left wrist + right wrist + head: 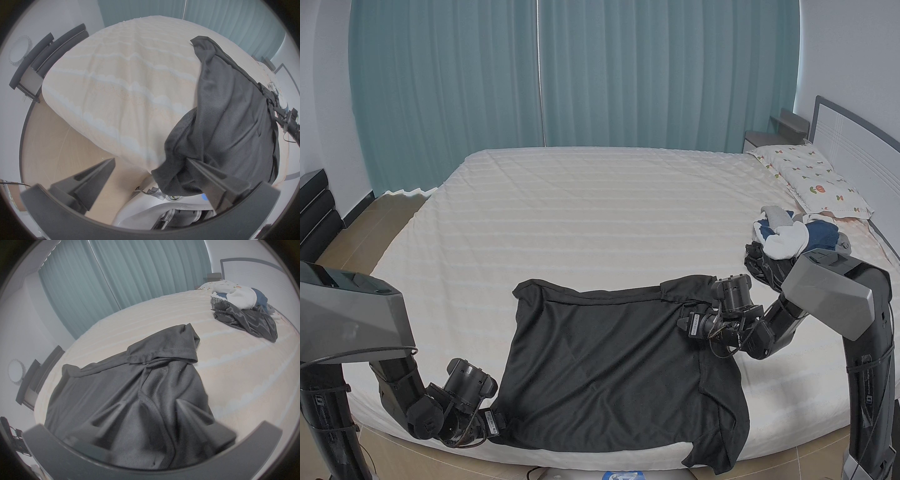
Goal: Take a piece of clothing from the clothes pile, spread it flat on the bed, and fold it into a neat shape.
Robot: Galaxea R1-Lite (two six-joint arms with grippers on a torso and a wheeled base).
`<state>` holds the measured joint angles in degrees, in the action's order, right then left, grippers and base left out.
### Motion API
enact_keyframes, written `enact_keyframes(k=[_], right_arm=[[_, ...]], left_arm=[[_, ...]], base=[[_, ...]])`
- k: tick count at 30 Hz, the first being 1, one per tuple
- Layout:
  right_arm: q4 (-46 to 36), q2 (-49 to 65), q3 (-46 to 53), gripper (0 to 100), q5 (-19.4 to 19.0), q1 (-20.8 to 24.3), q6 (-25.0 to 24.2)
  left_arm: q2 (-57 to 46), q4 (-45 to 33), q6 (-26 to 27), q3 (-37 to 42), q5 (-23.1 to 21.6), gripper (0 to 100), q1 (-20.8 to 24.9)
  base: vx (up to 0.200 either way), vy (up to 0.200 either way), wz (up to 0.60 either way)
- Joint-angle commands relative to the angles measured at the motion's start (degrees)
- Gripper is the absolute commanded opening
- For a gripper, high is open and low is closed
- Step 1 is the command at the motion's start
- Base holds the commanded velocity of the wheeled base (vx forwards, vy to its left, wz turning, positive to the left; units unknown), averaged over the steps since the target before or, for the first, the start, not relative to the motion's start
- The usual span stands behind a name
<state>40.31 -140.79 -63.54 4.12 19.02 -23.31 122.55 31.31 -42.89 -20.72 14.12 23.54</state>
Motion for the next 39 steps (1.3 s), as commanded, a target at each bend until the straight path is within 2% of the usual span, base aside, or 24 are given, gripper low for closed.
enact_keyframes(k=[1,6,14,16,18,19,20,23,27,30,35,39], right_arm=[[-5.33,-3.70,-7.48,0,2.65,-0.21,1.25],[-3.84,-2.82,-6.60,0,3.17,-1.61,0.11],[2.40,1.31,0.61,0,2.47,-6.98,-1.13],[4.33,1.75,2.45,0,1.68,-7.94,-1.30],[7.15,1.92,4.65,0,-0.60,-9.35,-1.30],[10.40,1.92,6.32,0,-3.15,-10.76,-1.21],[11.80,1.66,6.85,100,-4.30,-11.37,-1.21],[12.77,0.52,6.76,100,-6.05,-13.22,-1.13],[13.30,-1.42,5.97,100,-6.14,-15.06,-1.21],[13.56,-0.19,6.50,100,-6.05,-15.85,-1.39],[14.44,4.65,10.89,100,-6.05,-13.74,-1.39],[16.64,8.43,17.48,100,-5.97,-8.56,-1.13]], left_arm=[[0.06,0.34,0.00,-0.98,-2.08,100,-2.45],[-0.56,0.34,0.00,-2.74,-3.48,100,-4.82],[-0.38,0.34,-0.09,-6.08,-10.07,100,-9.04],[-0.47,0.34,-0.27,-6.70,-11.22,100,-9.39],[-0.65,0.25,-0.44,-7.49,-12.27,100,-9.74],[-0.65,-0.19,-0.44,-7.93,-12.97,100,-10.09],[-0.56,-0.37,-0.44,-8.10,-13.06,100,-10.18],[-0.30,-0.72,-0.36,-8.10,-13.06,100,-10.80],[-0.91,-3.36,0.35,-6.96,-12.89,100,-10.62],[-1.97,-8.19,1.93,-6.96,-12.71,100,-10.88],[-5.31,-13.99,4.65,-6.61,-12.45,100,-10.97],[-10.84,-20.32,6.94,-6.61,-12.53,100,-10.88]], base=[[0.000,0.000,0.00],[0.000,0.000,0.00],[0.000,0.000,0.00],[0.000,0.000,0.00],[0.000,0.000,0.00],[0.000,0.000,0.00],[0.000,0.000,0.00],[0.000,0.000,0.00],[0.000,0.000,0.00],[0.000,0.000,0.00],[0.000,0.000,0.00],[0.000,0.000,0.00]])
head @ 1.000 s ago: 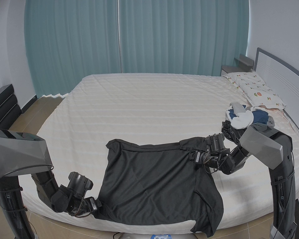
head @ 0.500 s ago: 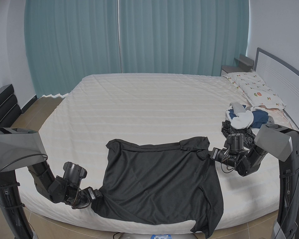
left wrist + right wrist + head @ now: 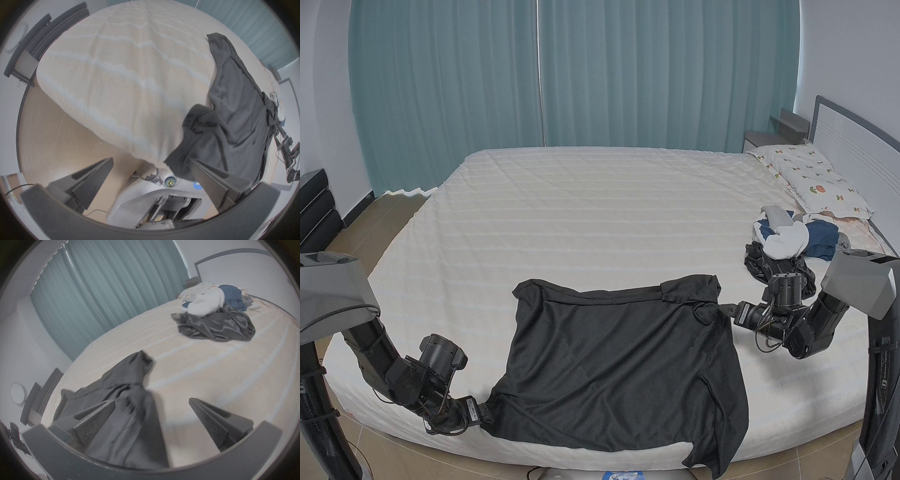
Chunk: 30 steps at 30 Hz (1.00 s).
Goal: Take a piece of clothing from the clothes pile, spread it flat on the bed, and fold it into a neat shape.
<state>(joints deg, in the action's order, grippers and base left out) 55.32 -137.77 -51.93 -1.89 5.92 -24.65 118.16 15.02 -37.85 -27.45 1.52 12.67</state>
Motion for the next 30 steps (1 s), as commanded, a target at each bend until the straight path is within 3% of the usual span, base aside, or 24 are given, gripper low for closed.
enact_keyframes(k=[1,5,11,15,24,30], right_arm=[[1.63,6.72,8.87,100,0.13,7.00,0.57],[1.72,6.46,13.52,100,1.01,11.74,2.15],[0.75,3.73,15.81,100,3.38,12.80,7.77],[0.67,2.85,18.27,100,4.70,11.04,12.87],[2.07,3.21,21.35,100,4.44,5.41,14.72],[10.42,3.21,24.60,100,1.45,-1.09,14.10]], left_arm=[[-8.56,-6.49,2.87,-0.41,-0.47,100,-0.27],[-11.20,-8.25,2.78,-1.46,-0.64,100,-1.24],[-11.11,-7.81,2.70,-2.17,-3.81,100,-2.38],[-10.67,-7.72,2.70,-2.34,-6.62,100,-2.82],[-10.32,-7.72,0.59,-4.45,-9.79,100,-3.35],[-8.48,-7.55,0.59,-4.89,-10.14,100,-3.44]], base=[[0.000,0.000,0.00],[0.000,0.000,0.00],[0.000,0.000,0.00],[0.000,0.000,0.00],[0.000,0.000,0.00],[0.000,0.000,0.00]])
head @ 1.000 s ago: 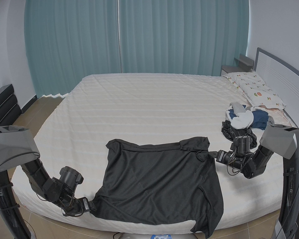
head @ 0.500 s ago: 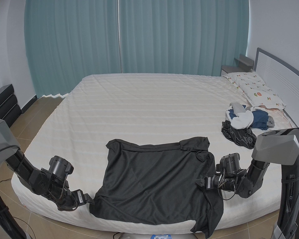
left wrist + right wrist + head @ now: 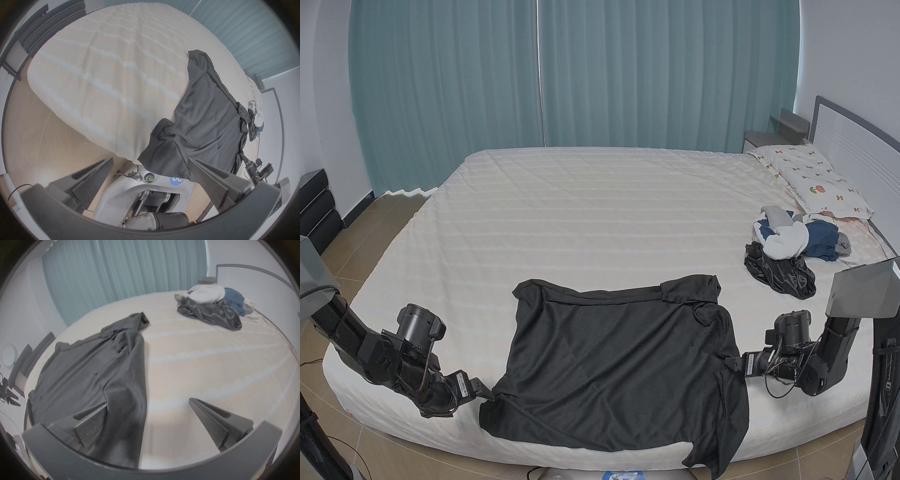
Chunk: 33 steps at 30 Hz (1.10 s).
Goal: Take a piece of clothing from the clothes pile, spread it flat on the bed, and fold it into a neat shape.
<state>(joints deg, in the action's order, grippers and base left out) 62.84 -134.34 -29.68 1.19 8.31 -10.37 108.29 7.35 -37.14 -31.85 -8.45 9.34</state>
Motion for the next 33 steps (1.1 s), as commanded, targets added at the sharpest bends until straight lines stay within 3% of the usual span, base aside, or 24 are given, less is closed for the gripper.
enact_keyframes(k=[1,13,23,28,33], right_arm=[[5.10,-0.57,3.23,100,-2.78,-4.62,-0.08],[10.37,-3.21,4.37,100,-4.71,-16.31,0.35],[14.76,-4.53,0.94,100,-6.73,-22.11,-1.58],[15.91,-2.51,-0.90,100,-6.73,-20.88,-5.53],[15.47,-1.36,-2.04,100,-6.12,-12.27,-5.71]], left_arm=[[1.75,0.12,-0.12,-0.67,-0.17,100,-0.11],[3.16,0.12,-0.12,-0.67,-0.17,100,-0.81],[3.68,0.21,-0.12,-0.75,-0.25,100,-0.90],[3.51,0.21,-0.12,-0.67,-2.36,100,-1.69],[3.42,0.21,-0.03,-0.75,-5.79,100,-3.19]], base=[[0.000,0.000,0.00],[0.000,0.000,0.00],[0.000,0.000,0.00],[0.000,0.000,0.00],[0.000,0.000,0.00]])
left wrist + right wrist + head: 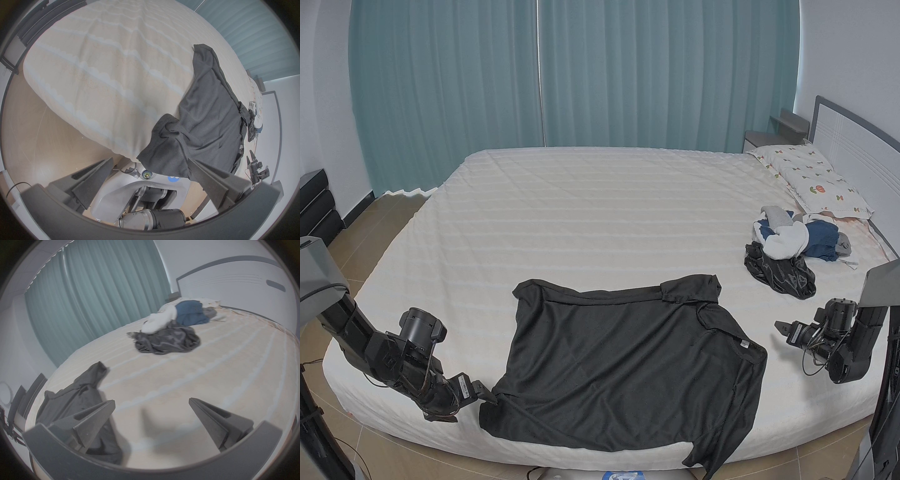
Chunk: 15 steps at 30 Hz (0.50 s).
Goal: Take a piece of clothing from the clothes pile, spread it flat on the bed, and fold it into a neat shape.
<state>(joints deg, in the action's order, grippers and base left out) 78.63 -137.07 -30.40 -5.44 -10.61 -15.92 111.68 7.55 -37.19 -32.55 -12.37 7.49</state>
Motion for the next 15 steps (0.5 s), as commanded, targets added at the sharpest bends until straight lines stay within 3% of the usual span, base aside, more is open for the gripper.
enact_keyframes(k=[1,4,7,11,15], right_arm=[[-0.76,1.19,-2.29,100,0.87,8.94,-0.16],[-4.19,0.66,-5.19,100,2.80,13.77,-0.25],[-9.81,-2.06,-12.58,100,8.25,19.13,-0.43],[-16.31,-3.47,-20.22,100,11.33,21.42,0.10],[-30.03,-3.55,-30.59,100,12.20,23.61,0.89]], left_arm=[[0.12,0.01,0.02,-0.15,-1.86,100,-1.51],[0.12,0.10,-0.07,-0.59,-2.04,100,-1.95],[0.29,1.95,-0.34,-0.32,-3.62,100,-3.18],[0.29,3.79,-2.27,0.29,-3.71,100,-3.18],[0.38,4.85,-3.15,0.73,-3.62,100,-2.91]], base=[[0.000,0.000,0.00],[0.000,0.000,0.00],[0.000,0.000,0.00],[0.000,0.000,0.00],[0.000,0.000,0.00]])
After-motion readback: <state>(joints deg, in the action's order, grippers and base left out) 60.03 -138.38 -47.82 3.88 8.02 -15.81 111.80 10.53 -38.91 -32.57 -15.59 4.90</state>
